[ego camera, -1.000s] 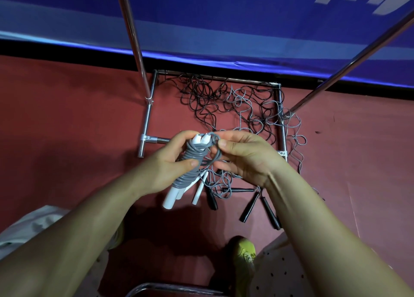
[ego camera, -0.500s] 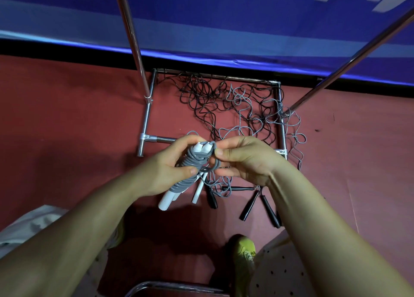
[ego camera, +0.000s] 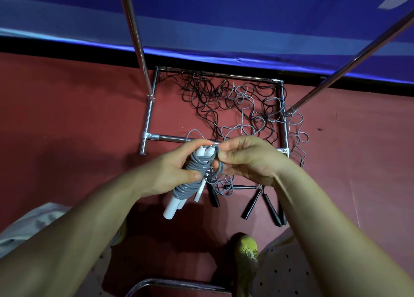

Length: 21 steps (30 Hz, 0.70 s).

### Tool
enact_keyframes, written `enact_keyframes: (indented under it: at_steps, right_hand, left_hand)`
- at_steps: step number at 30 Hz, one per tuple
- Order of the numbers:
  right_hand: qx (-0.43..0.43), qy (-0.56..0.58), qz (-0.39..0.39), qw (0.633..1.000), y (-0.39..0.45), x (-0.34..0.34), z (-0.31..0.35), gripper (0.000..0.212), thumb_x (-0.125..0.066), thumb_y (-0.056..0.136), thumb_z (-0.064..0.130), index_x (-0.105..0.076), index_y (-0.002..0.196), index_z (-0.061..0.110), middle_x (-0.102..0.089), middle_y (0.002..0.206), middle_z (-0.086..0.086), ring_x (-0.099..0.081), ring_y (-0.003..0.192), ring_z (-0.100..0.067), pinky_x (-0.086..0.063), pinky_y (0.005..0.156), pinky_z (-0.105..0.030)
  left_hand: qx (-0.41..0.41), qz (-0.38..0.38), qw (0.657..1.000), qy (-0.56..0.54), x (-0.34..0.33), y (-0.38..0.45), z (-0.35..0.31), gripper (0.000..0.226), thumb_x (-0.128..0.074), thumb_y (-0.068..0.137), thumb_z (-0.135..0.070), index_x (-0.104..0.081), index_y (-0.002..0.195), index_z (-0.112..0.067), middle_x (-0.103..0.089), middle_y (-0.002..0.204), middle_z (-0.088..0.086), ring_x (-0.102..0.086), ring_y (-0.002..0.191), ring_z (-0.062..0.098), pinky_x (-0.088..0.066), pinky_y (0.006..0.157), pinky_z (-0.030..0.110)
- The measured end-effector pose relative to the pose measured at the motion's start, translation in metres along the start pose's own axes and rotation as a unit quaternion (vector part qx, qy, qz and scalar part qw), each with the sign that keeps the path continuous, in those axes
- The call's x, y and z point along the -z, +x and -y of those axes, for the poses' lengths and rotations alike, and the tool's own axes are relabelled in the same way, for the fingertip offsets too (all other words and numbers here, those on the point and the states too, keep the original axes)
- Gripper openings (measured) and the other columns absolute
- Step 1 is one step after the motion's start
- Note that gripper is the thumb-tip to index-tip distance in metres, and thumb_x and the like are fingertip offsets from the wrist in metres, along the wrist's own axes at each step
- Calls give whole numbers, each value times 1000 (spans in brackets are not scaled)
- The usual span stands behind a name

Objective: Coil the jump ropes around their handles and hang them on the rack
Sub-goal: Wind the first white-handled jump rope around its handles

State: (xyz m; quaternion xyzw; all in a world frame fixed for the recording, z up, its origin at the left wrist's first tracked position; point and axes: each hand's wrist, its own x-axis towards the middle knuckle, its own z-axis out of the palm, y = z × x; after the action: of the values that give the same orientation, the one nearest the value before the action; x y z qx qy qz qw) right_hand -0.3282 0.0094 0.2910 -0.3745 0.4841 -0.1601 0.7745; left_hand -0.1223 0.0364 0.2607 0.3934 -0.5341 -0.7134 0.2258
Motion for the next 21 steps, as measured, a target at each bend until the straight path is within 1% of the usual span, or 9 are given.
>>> enact_keyframes:
  at_steps: [2,4,6,8,10,14,16,19,21]
  right_hand:
    - [4,7,18,1000,0,0,0,17,-67,80,6,-69,96,8,-70,81,-4,-68,74,-11,-53,83,-27]
    - [-2,4,41,999,-2,1,0,16,-65,74,10,-72,89,11,-70,80,-4,-68,74,-12,-54,81,-26]
    - [-1,1,55,998,-3,0,0,17,-61,74,12,-75,85,12,-70,81,-6,-68,78,-15,-54,86,-29]
    - [23,27,60,998,-4,-3,1,20,-60,78,10,-73,93,7,-69,84,-8,-67,80,-17,-53,90,-34]
    - [65,74,64,993,-4,-7,2,14,-64,82,5,-73,93,6,-69,77,-4,-66,73,-13,-55,84,-31]
    - [77,109,87,987,-2,-3,1,20,-75,69,25,-75,86,13,-69,74,-3,-65,71,-13,-57,82,-31]
    - [59,96,113,987,-2,1,1,28,-83,66,26,-75,87,11,-68,76,-5,-66,74,-15,-55,82,-31]
    - [52,60,106,991,-4,3,0,8,-68,73,10,-75,76,14,-67,71,-3,-65,71,-14,-54,78,-27]
    - [44,50,100,993,-6,2,3,19,-58,75,6,-75,73,14,-66,68,-4,-65,68,-13,-54,76,-26]
  left_hand:
    - [-2,4,1000,-4,-1,0,-2,60,-55,76,0,-44,126,-31,-61,110,-22,-53,107,1,-42,95,19]
    - [-4,15,1000,3,-1,-2,-2,60,-55,76,0,-45,125,-34,-61,108,-24,-53,106,2,-43,96,22]
    - [-2,21,1000,-3,-1,-4,-2,61,-55,76,-1,-45,124,-36,-61,108,-23,-54,105,5,-46,96,28]
    - [-7,13,1000,-22,0,-3,-3,60,-55,76,0,-45,126,-31,-61,108,-19,-55,104,6,-46,94,26]
    - [-13,-5,999,-40,1,-2,-7,58,-54,76,1,-45,126,-26,-62,107,-18,-55,103,6,-45,90,22]
    - [-23,-5,999,-46,1,-1,-13,56,-54,75,0,-44,125,-25,-62,105,-21,-54,102,2,-44,89,20]
    - [-17,6,999,-44,0,-3,-12,58,-60,74,-5,-44,126,-25,-62,107,-21,-54,103,2,-44,89,21]
    - [-1,24,998,-51,-1,-5,-9,59,-63,71,-14,-45,126,-26,-62,110,-20,-55,105,4,-46,89,24]
    - [8,24,998,-56,-1,-6,-10,60,-62,73,-4,-46,126,-28,-64,110,-17,-57,104,7,-48,89,26]
